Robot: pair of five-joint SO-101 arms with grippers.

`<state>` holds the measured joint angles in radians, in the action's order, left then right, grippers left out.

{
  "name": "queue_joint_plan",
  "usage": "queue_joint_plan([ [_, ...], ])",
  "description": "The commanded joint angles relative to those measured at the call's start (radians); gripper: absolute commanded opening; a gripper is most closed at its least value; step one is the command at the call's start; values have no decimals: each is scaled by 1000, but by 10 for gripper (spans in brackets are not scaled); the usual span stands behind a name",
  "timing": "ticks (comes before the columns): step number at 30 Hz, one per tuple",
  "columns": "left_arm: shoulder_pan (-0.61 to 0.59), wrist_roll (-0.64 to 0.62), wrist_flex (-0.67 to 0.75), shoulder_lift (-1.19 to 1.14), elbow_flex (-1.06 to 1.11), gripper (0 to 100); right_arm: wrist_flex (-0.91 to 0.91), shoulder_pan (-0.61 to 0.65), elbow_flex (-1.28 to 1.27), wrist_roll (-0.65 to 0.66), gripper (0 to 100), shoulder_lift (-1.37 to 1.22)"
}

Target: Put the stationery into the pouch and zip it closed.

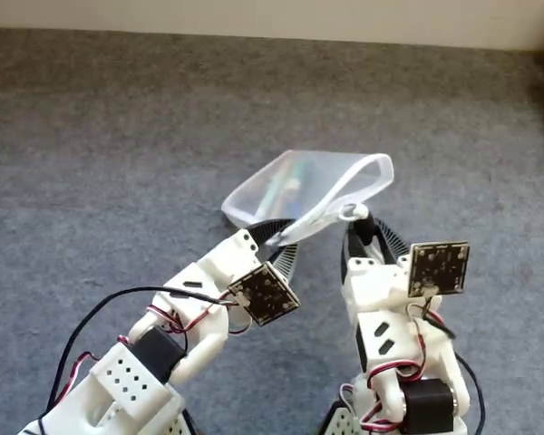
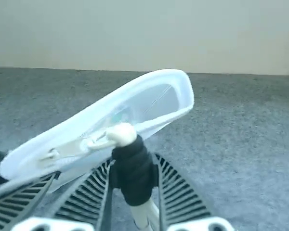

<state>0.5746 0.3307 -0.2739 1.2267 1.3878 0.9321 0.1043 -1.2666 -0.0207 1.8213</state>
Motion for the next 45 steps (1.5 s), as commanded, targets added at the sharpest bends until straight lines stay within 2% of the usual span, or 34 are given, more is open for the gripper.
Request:
queue_joint_plan([
  [1,-21,-5,-38,68,-64,5,-84,-96,13,-21,5,16],
  [8,-38,-5,-218,285,-56,5,-116,-153,12,-21,5,16],
  [13,-38,-5,-287,456,-5,5,-137,-156,10,-21,5,16],
  [19,-44,-5,-397,611,-4,5,-252,-269,-62,-21,5,16],
  [22,-97,-9,-397,602,-16,5,-334,-315,-114,-21,5,16],
  [26,-153,-11,-397,601,-16,5,-355,-328,-128,-21,5,16],
  [45,-160,-11,-397,601,2,5,-352,-323,-136,-23,6,16],
])
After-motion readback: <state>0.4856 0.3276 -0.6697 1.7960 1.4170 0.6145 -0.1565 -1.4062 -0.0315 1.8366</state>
